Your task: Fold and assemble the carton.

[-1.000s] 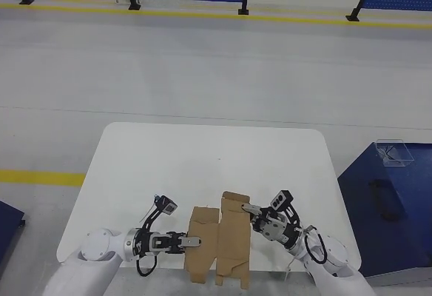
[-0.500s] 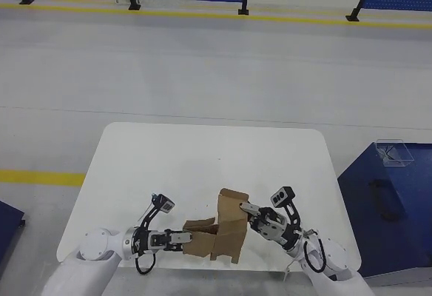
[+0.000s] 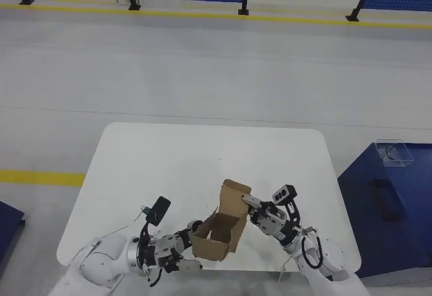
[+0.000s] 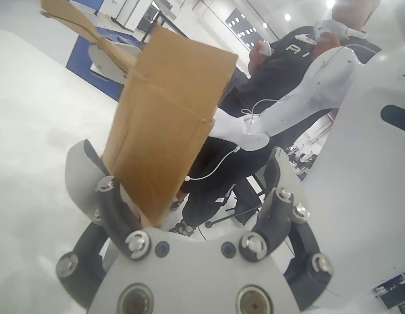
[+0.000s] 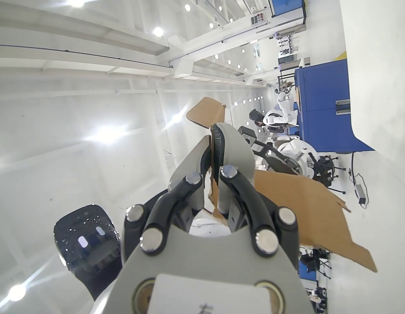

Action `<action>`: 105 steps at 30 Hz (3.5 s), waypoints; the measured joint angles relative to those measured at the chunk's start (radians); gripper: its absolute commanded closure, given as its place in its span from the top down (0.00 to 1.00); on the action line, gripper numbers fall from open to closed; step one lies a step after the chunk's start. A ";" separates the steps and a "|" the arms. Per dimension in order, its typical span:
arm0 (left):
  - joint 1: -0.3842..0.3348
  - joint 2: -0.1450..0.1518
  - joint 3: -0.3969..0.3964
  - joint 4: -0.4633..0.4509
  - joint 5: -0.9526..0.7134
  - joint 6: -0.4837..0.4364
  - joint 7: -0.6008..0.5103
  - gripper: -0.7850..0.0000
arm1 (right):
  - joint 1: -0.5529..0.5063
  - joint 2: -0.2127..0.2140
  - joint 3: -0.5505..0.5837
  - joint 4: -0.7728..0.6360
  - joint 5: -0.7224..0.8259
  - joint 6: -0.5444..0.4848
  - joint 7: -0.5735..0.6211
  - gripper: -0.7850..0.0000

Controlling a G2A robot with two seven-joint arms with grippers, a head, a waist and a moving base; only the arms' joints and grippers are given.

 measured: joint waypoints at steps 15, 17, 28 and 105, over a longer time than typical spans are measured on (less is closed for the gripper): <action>-0.061 -0.033 0.141 -0.028 0.157 0.001 0.101 1.00 | -0.022 -0.010 -0.024 -0.014 0.039 0.031 -0.002 0.00; -0.067 -0.035 0.145 -0.022 0.171 0.001 0.126 1.00 | -0.027 -0.010 -0.013 -0.015 0.062 0.040 0.000 0.00; -0.050 -0.021 0.099 -0.022 0.208 0.001 0.173 1.00 | -0.030 -0.011 0.036 -0.018 0.112 0.038 -0.034 0.00; 0.375 -0.054 0.053 -0.497 2.324 1.195 0.795 1.00 | 0.120 -0.052 0.024 0.128 1.575 0.797 -0.943 0.00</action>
